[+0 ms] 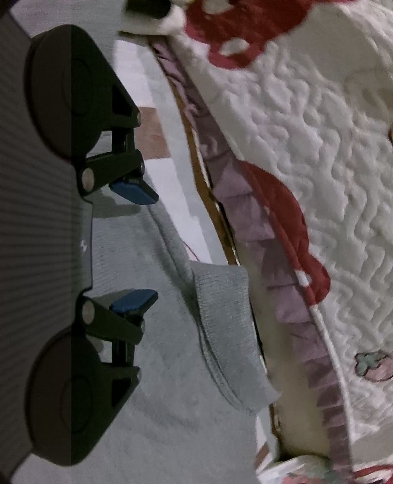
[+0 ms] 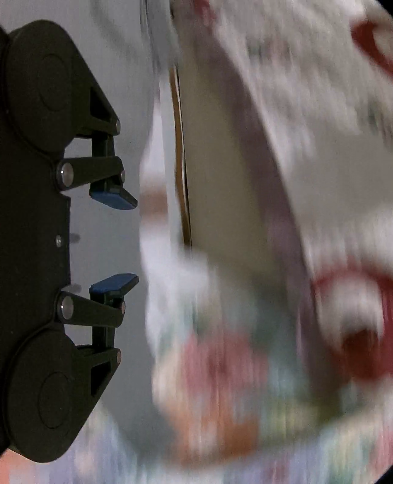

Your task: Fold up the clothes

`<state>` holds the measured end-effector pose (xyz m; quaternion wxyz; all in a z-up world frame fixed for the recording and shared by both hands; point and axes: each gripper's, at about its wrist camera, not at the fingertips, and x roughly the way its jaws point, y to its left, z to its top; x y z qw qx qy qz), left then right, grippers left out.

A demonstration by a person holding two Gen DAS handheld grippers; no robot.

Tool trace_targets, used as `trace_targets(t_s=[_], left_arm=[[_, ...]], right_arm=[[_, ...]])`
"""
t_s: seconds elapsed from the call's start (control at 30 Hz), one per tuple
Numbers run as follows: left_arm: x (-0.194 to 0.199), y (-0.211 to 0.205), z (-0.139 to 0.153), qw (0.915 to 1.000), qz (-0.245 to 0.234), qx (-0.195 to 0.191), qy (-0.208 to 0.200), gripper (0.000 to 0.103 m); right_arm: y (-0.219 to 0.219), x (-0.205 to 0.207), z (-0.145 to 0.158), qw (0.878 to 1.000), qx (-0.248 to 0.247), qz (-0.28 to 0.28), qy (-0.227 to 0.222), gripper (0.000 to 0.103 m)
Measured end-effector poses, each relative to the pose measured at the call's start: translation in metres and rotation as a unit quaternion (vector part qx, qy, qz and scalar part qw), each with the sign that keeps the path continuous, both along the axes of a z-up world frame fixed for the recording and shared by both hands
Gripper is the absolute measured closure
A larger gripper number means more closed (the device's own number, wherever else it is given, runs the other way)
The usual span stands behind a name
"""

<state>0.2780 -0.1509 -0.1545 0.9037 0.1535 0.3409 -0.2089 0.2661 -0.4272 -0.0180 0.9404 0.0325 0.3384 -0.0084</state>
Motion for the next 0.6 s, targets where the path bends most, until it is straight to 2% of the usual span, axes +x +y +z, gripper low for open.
trace_targets(t_s=[0.1, 0.17, 0.23, 0.27, 0.3, 0.33, 0.4, 0.47, 0.53, 0.6], left_arm=[[0.012, -0.009, 0.0, 0.9999, -0.007, -0.002, 0.007, 0.039], [0.021, -0.016, -0.005, 0.9999, -0.006, 0.003, 0.014, 0.034], [0.028, -0.023, -0.009, 0.9997, -0.011, 0.013, 0.016, 0.036], [0.03, -0.027, -0.012, 0.9995, -0.018, 0.021, 0.014, 0.054], [0.031, -0.029, -0.013, 0.999, -0.03, 0.025, 0.019, 0.093], [0.03, -0.034, -0.012, 0.9987, -0.037, 0.031, 0.017, 0.097], [0.027, -0.042, -0.007, 0.9983, -0.034, 0.047, -0.009, 0.097], [0.034, -0.04, -0.002, 0.9987, -0.013, 0.041, -0.026, 0.097], [0.048, -0.032, -0.002, 0.9996, 0.017, 0.013, -0.018, 0.097], [0.056, -0.03, -0.013, 0.9991, 0.041, 0.008, -0.003, 0.097]], right_arm=[[0.057, 0.028, -0.024, 0.995, 0.065, 0.075, 0.018, 0.05], [0.091, 0.045, -0.044, 0.991, 0.08, 0.107, 0.032, 0.05], [0.118, 0.059, -0.064, 0.987, 0.086, 0.126, 0.044, 0.05], [0.129, 0.065, -0.071, 0.986, 0.089, 0.13, 0.048, 0.05], [0.137, 0.07, -0.078, 0.986, 0.093, 0.131, 0.051, 0.05], [0.143, 0.075, -0.082, 0.986, 0.089, 0.131, 0.049, 0.05], [0.154, 0.085, -0.089, 0.988, 0.077, 0.129, 0.043, 0.05], [0.164, 0.095, -0.095, 0.989, 0.064, 0.127, 0.037, 0.049], [0.172, 0.106, -0.1, 0.991, 0.051, 0.123, 0.032, 0.049], [0.173, 0.118, -0.103, 0.993, 0.037, 0.113, 0.027, 0.047]])
